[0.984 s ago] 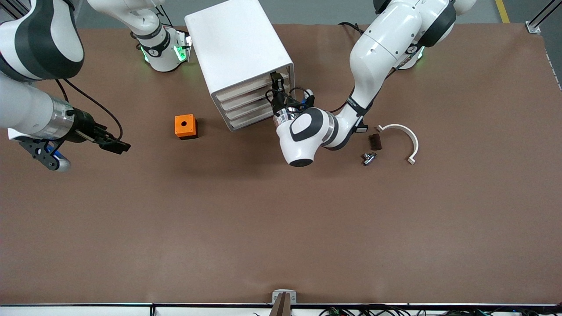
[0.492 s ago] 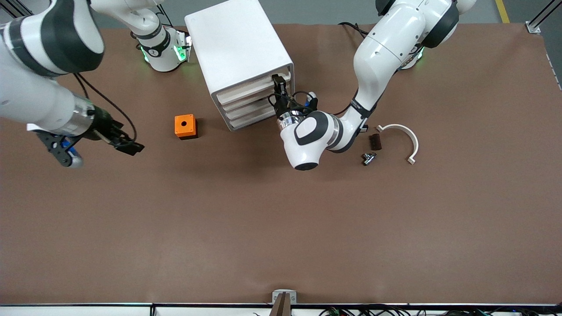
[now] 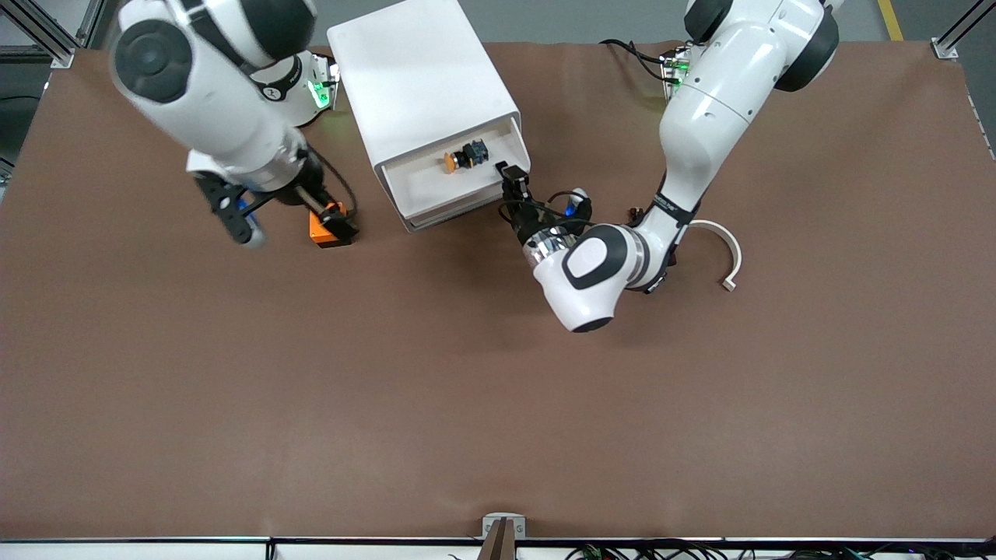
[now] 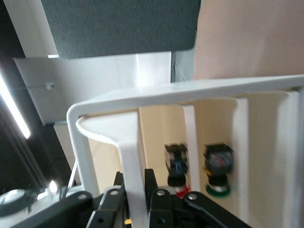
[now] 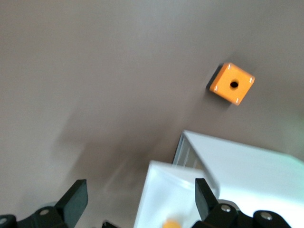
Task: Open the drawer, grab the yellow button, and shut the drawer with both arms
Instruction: 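Pull the drawer open with the left gripper while the right gripper approaches, then reach the right gripper into the drawer while the left gripper withdraws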
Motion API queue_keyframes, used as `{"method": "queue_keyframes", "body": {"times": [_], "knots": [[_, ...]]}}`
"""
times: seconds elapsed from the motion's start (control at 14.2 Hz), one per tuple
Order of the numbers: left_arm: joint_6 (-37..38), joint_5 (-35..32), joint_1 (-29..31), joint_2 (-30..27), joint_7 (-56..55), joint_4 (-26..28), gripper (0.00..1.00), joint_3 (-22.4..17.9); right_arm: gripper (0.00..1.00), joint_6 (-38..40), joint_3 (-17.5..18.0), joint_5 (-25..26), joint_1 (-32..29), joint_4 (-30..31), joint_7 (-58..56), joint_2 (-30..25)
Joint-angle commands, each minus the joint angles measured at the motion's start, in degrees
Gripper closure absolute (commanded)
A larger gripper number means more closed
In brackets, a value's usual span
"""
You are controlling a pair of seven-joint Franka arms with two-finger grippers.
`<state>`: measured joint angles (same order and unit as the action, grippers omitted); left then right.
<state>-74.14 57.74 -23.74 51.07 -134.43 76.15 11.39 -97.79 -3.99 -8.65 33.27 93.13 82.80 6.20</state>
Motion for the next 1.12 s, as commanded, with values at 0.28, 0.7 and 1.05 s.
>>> {"method": "queue_keyframes", "body": {"times": [0.28, 0.7, 1.05], "knots": [[-2.15, 1.67, 3.69, -0.01, 0.49, -0.3, 0.87, -0.06, 0.0, -4.95, -0.49, 5.57, 14.43, 0.3, 22.56, 2.14], [-2.33, 1.94, 4.66, -0.18, 2.32, -0.65, 0.3, -0.06, 0.0, -11.89, -0.49, 8.38, 22.88, 0.21, 31.11, 10.92], [-2.33, 1.85, 5.36, -0.71, 21.72, -4.16, 0.03, -0.06, 0.0, -12.86, -0.49, 8.21, 23.85, 0.12, 30.06, 14.97]]}}
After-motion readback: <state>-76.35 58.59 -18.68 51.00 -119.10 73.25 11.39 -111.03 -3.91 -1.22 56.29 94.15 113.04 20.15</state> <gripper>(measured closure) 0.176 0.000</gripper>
